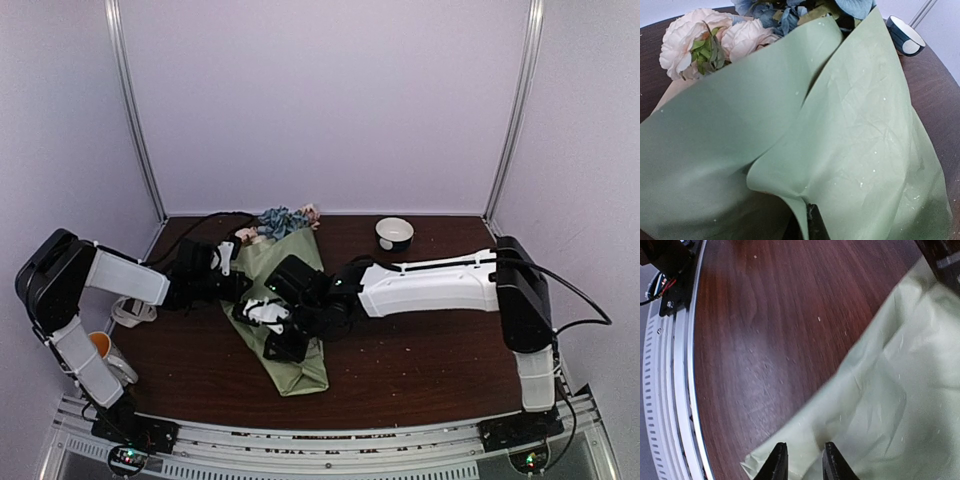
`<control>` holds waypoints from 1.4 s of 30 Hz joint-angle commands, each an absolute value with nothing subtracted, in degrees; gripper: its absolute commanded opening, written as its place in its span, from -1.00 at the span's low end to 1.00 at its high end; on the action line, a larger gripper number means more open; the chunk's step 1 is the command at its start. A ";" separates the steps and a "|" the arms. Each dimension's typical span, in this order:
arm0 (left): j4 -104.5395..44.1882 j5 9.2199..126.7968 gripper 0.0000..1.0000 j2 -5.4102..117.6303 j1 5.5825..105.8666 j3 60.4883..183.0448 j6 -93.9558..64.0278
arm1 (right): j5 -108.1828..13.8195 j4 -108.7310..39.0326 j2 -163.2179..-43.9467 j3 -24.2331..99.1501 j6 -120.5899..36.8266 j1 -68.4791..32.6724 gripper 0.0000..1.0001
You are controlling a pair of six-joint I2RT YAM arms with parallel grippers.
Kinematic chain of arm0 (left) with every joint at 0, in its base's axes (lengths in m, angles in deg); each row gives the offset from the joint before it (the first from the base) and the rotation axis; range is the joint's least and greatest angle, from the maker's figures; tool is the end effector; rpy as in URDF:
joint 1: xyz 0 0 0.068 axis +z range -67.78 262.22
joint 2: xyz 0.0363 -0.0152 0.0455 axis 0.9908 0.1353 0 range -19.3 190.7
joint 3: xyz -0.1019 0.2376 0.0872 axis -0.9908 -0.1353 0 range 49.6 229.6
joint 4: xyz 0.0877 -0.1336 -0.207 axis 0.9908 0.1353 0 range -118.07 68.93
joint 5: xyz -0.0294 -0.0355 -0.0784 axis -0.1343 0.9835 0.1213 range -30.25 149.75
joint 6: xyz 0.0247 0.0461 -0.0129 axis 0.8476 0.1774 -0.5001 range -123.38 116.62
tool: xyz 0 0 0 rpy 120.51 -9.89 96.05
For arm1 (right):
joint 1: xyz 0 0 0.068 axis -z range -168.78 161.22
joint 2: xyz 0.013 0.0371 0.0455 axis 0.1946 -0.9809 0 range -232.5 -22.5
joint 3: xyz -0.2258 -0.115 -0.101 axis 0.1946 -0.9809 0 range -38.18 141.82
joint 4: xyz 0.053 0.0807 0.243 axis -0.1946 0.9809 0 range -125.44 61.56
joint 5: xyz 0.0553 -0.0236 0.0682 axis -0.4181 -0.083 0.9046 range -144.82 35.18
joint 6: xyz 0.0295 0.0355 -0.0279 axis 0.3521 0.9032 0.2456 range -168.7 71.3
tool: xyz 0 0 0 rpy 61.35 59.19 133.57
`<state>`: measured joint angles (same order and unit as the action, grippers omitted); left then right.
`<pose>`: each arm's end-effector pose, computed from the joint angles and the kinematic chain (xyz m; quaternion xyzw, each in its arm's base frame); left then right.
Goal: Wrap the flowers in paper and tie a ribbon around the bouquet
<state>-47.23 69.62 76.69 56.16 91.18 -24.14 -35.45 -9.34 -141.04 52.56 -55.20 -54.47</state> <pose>0.2919 -0.1496 0.1488 0.0805 0.8819 -0.2522 0.3900 0.1763 0.4187 0.1972 -0.5943 0.7266 0.2899 0.1865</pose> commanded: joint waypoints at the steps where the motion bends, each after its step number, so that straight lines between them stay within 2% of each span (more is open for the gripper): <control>1: -51.13 71.22 -1.00 77.70 57.46 90.89 -24.74 | -39.90 -1.35 -149.34 63.11 -58.01 -56.71 -0.53; 10: -48.75 72.30 -1.00 75.10 60.75 90.97 -21.61 | -47.75 2.79 -154.17 64.84 -57.99 -58.00 -0.59; 20: -37.58 73.27 -1.00 74.33 67.48 94.76 -19.13 | -47.51 7.47 -155.76 62.30 -58.26 -58.26 -0.65; 26: -35.32 71.79 -1.00 80.86 67.82 95.25 -23.01 | -45.89 8.00 -154.59 62.63 -59.49 -58.43 -0.55; 30: -35.45 71.59 -1.00 84.95 67.93 95.58 -24.31 | -40.16 9.02 -150.80 63.60 -60.98 -58.34 -0.45; 33: -35.93 71.57 -1.00 84.86 67.96 95.32 -24.08 | -30.52 8.50 -144.95 64.41 -61.95 -57.63 -0.33; 37: -35.23 71.34 -1.00 85.06 67.91 95.39 -23.80 | -17.45 -4.72 -137.06 58.14 -54.98 -54.17 -0.24; 39: -35.05 71.29 -1.00 85.19 67.92 95.43 -23.84 | -19.11 -11.74 -136.11 54.49 -49.62 -52.26 -0.20; 42: -34.93 71.08 -1.00 85.23 67.90 95.31 -24.08 | -33.58 -11.32 -140.06 54.47 -46.26 -51.66 -0.27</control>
